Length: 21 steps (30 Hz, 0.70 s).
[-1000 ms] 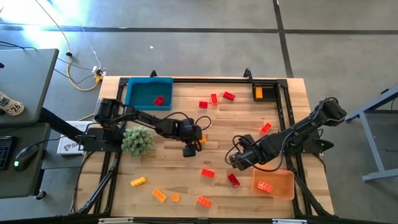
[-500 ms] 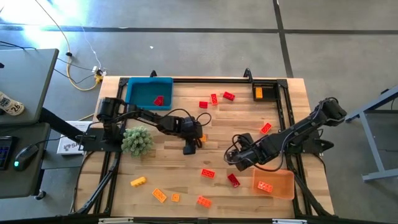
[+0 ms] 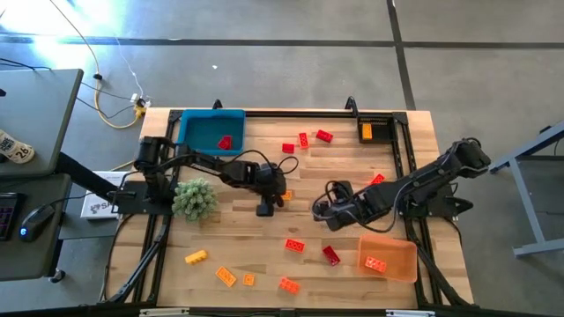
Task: Sort & place blocks by color
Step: Put the yellow game piece into the black bin
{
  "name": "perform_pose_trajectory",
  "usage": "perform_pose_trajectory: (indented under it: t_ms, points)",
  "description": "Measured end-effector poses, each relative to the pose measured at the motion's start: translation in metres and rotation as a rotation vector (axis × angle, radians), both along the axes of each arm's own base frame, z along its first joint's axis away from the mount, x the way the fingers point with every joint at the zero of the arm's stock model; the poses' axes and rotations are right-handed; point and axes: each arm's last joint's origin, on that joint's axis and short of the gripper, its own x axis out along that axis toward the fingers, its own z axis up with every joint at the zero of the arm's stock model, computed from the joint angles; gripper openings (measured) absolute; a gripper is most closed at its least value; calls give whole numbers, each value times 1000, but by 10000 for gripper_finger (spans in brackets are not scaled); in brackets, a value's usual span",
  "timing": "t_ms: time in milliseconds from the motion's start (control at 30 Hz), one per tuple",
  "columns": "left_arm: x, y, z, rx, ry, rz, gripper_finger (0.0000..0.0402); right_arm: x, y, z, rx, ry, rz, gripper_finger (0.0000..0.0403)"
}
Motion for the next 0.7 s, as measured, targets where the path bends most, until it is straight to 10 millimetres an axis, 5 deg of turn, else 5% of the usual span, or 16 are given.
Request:
perform_pose_trajectory:
  t_ms: [233,700]
  points:
    - [-1,1,27,27,-99,-16,120,18,-29,5,27,-94,-83,217]
    - [6,6,92,119,-316,13,120,40,-99,19,11,-214,94,217]
